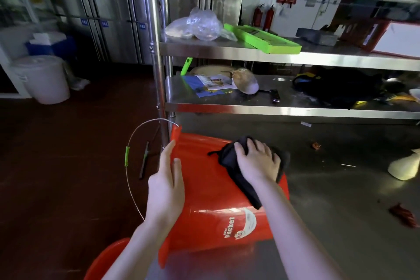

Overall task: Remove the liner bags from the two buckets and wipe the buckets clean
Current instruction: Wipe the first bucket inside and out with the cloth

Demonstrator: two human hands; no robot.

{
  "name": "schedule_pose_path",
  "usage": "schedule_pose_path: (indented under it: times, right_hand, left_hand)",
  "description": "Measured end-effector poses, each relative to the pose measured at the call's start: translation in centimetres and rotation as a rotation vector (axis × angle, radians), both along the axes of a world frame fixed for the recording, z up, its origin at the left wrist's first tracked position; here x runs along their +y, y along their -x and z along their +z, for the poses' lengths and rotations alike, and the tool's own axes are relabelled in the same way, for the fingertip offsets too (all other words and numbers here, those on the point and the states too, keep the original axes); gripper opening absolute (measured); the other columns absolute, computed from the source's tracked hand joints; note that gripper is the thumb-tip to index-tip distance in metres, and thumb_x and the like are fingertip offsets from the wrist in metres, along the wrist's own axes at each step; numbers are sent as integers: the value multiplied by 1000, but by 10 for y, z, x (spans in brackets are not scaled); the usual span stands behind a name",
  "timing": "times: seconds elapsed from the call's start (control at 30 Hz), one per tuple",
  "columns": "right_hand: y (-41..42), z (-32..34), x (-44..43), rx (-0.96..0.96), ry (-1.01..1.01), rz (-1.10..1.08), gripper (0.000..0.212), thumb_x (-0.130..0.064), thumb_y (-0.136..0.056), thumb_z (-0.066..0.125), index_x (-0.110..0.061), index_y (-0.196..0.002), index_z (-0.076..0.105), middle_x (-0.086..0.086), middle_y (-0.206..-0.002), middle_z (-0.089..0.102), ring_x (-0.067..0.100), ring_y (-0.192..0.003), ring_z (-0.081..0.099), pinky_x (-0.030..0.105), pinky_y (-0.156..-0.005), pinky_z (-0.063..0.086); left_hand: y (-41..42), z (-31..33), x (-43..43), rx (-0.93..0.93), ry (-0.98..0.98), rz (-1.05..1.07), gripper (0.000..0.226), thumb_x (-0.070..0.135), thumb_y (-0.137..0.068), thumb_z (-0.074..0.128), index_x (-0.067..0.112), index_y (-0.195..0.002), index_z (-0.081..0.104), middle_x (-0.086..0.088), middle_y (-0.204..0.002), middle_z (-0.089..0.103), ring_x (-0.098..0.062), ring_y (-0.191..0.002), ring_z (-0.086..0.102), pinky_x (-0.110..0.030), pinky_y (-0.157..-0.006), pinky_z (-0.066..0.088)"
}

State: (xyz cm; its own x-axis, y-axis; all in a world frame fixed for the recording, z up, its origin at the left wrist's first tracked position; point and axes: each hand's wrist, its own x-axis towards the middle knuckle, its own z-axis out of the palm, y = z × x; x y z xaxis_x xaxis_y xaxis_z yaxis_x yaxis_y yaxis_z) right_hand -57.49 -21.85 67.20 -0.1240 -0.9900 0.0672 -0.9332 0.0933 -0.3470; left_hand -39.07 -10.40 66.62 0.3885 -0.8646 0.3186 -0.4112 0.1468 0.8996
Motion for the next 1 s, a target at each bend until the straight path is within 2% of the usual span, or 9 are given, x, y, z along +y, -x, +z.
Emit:
schedule_pose_path:
  times: [0.17, 0.23, 0.33, 0.53, 0.73, 0.8, 0.87, 0.93, 1.0]
  right_hand:
    - [-88, -4, 56, 79, 346, 465, 61, -55, -95, 23, -26, -148, 35, -4, -155, 34, 19, -144, 29, 46, -115, 24]
    - [-81, -6, 61, 87, 388, 553, 60, -55, -97, 27, -26, -149, 35, -5, -156, 33, 18, -145, 28, 45, -117, 23]
    - [-35, -14, 50, 114, 389, 451, 60, -59, -96, 31, -29, -148, 38, -5, -155, 35, 16, -145, 29, 41, -118, 23]
    - [54, -9, 2, -31, -45, 8, 59, -58, -98, 25, -27, -148, 36, -4, -157, 30, 18, -146, 21, 42, -118, 19]
    - [-55, 6, 26, 70, 168, 341, 59, -56, -96, 26, -27, -146, 39, -9, -156, 33, 15, -145, 25, 45, -118, 17]
    - [-78, -1, 56, 89, 326, 454, 62, -55, -95, 26, -24, -147, 40, -5, -155, 35, 18, -145, 27, 47, -118, 19]
    - [-87, -13, 78, 92, 419, 471, 62, -55, -95, 30, -22, -148, 37, -3, -156, 34, 20, -146, 25, 49, -118, 20]
    - [-88, -30, 95, 96, 459, 481, 65, -56, -94, 36, -25, -150, 31, -5, -158, 29, 19, -148, 20, 49, -118, 17]
    - [-86, -46, 106, 107, 488, 537, 68, -58, -92, 41, -27, -151, 29, -6, -159, 25, 17, -149, 16, 48, -118, 16]
  left_hand:
    - [-5, -7, -10, -35, -7, -7, 40, 27, -103, 37, 43, -140, 40, 10, -82, 70, 0, -67, 65, -13, -59, 45]
    - [-8, -11, -6, -19, 0, -30, 39, 29, -103, 36, 46, -138, 39, 10, -77, 69, -1, -67, 67, -12, -58, 47]
    - [-8, -16, 2, -39, 42, -47, 38, 35, -102, 33, 53, -135, 36, 4, -49, 54, -7, -37, 44, -18, -39, 34]
    - [-2, -29, 26, -19, 75, -89, 44, 51, -93, 27, 59, -136, 29, 3, -44, 40, -7, -33, 31, -19, -35, 27]
    - [-4, -27, 25, -68, 64, -92, 46, 26, -103, 32, 60, -134, 31, 10, -47, 49, -5, -36, 38, -14, -40, 30]
    - [-11, -18, 20, -95, 29, -98, 45, 29, -104, 35, 60, -137, 29, 30, -85, 67, 4, -69, 64, -7, -61, 42]
    - [-19, -1, 4, -126, -32, -53, 50, 39, -102, 38, 61, -142, 17, 12, -127, 64, -10, -109, 64, -15, -83, 42]
    - [-26, 18, -19, -174, -114, 5, 55, 49, -98, 38, 64, -142, 7, -14, -123, 65, -31, -111, 62, -30, -85, 41]
    - [-27, 32, -39, -181, -224, 51, 55, 56, -96, 35, 56, -145, 10, -21, -123, 62, -36, -109, 60, -34, -86, 40]
